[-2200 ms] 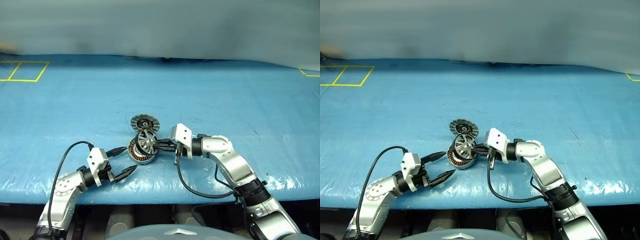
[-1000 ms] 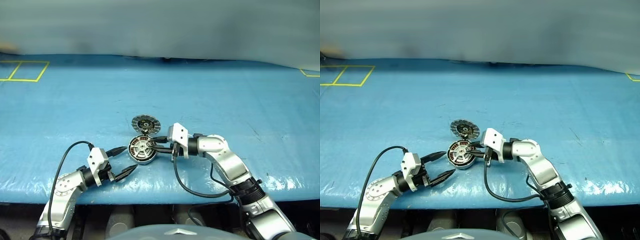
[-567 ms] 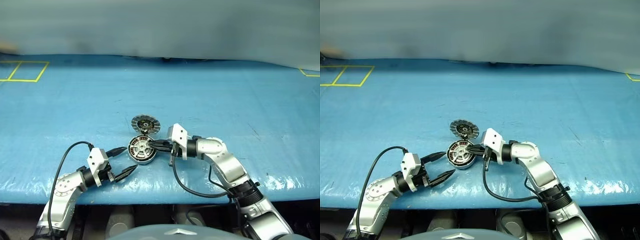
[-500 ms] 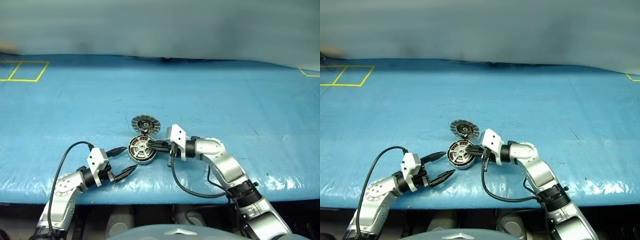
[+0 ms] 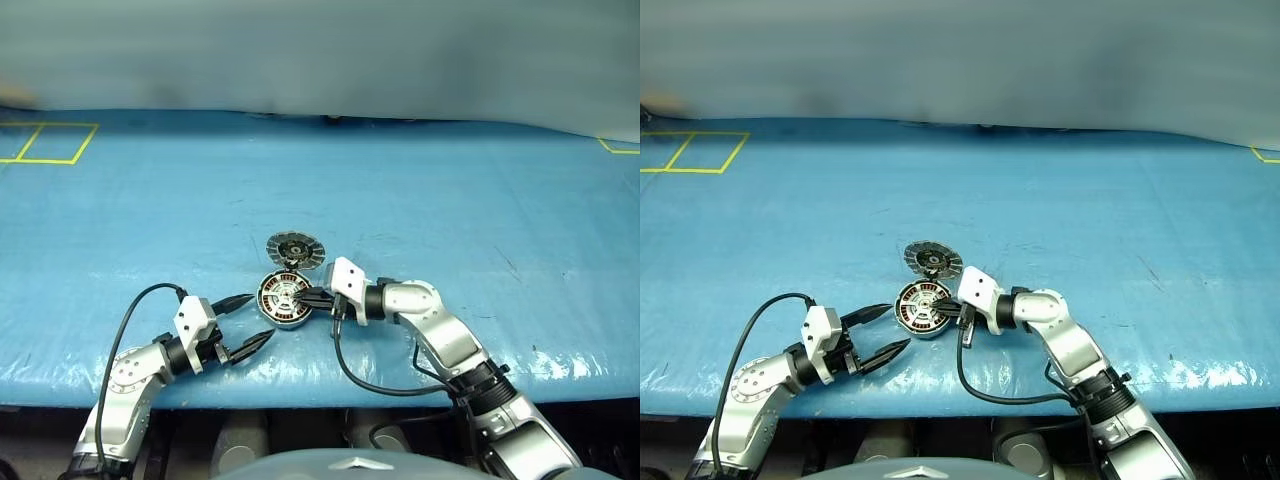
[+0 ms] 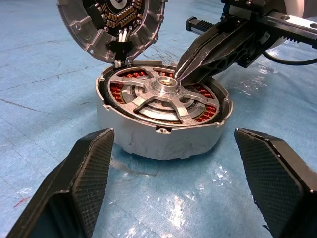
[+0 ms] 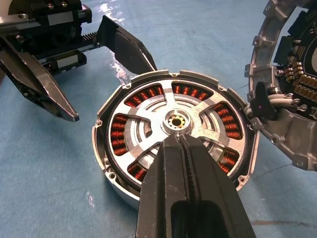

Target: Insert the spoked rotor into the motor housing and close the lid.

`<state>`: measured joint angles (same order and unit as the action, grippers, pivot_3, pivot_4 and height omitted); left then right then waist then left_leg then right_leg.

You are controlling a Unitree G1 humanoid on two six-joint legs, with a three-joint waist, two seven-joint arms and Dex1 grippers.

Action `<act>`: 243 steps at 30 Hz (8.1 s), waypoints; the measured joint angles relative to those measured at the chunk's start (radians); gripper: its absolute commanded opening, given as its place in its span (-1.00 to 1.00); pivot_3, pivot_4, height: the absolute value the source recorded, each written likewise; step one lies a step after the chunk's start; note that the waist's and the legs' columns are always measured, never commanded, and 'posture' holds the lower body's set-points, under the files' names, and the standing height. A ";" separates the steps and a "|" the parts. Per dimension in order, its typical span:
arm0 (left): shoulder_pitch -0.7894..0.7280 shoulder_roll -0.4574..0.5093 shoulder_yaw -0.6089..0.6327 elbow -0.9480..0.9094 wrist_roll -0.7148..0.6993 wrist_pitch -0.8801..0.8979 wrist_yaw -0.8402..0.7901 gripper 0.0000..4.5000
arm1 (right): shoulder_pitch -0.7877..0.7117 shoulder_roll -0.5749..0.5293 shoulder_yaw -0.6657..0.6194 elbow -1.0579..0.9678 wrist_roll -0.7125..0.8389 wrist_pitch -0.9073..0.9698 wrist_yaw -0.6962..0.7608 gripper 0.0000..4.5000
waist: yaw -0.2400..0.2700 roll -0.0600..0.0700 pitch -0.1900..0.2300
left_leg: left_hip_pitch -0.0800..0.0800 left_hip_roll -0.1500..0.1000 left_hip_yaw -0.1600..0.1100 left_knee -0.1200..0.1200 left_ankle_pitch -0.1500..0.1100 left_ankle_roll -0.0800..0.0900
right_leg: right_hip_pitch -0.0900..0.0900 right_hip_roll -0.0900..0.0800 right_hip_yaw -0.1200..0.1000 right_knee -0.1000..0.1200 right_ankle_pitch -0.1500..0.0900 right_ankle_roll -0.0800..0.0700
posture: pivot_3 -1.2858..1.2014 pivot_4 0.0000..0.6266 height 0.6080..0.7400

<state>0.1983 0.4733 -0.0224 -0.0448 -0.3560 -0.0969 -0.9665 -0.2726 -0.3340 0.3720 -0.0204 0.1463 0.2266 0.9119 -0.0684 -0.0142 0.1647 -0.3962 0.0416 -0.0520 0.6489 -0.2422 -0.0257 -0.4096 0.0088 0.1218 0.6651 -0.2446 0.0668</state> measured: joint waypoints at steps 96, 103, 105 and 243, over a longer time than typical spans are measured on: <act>0.020 -0.014 0.011 0.002 -0.011 -0.005 0.003 0.83 | -0.016 0.017 -0.047 -0.033 0.061 -0.013 -0.017 0.58 | -0.005 0.000 0.000 | -0.001 0.002 0.002 -0.001 0.000 0.000 | -0.003 0.001 0.000 -0.001 0.001 -0.002 | 0.03 -0.52 1.00; 0.024 -0.019 0.011 0.004 -0.008 -0.011 0.005 0.83 | -0.018 0.018 -0.047 -0.031 0.060 -0.013 -0.018 0.58 | -0.008 0.000 0.000 | -0.001 0.002 0.001 -0.001 0.000 0.000 | -0.003 0.001 0.000 0.000 0.001 -0.002 | 0.03 -0.52 1.00; 0.029 -0.019 0.012 0.004 -0.007 -0.017 0.006 0.83 | -0.020 0.021 -0.049 -0.032 0.062 -0.014 -0.019 0.58 | -0.008 0.000 0.000 | -0.001 0.002 0.002 -0.002 0.000 0.000 | -0.003 0.001 0.000 -0.001 0.001 -0.002 | 0.03 -0.52 1.00; 0.058 -0.029 0.011 0.005 0.000 -0.015 0.010 0.83 | -0.053 0.076 0.037 0.038 -0.020 -0.061 -0.018 0.69 | -0.009 0.000 0.000 | 0.000 0.002 0.002 -0.002 0.000 0.000 | -0.002 0.001 0.000 -0.001 0.001 -0.002 | 0.03 -0.52 1.00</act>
<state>0.2558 0.4447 -0.0113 -0.0401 -0.3560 -0.1116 -0.9569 -0.3252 -0.2580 0.4089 0.0177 0.1260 0.1652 0.8937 -0.0778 -0.0138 0.1651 -0.3966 0.0435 -0.0502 0.6470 -0.2424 -0.0260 -0.4121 0.0094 0.1215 0.6642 -0.2439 0.0644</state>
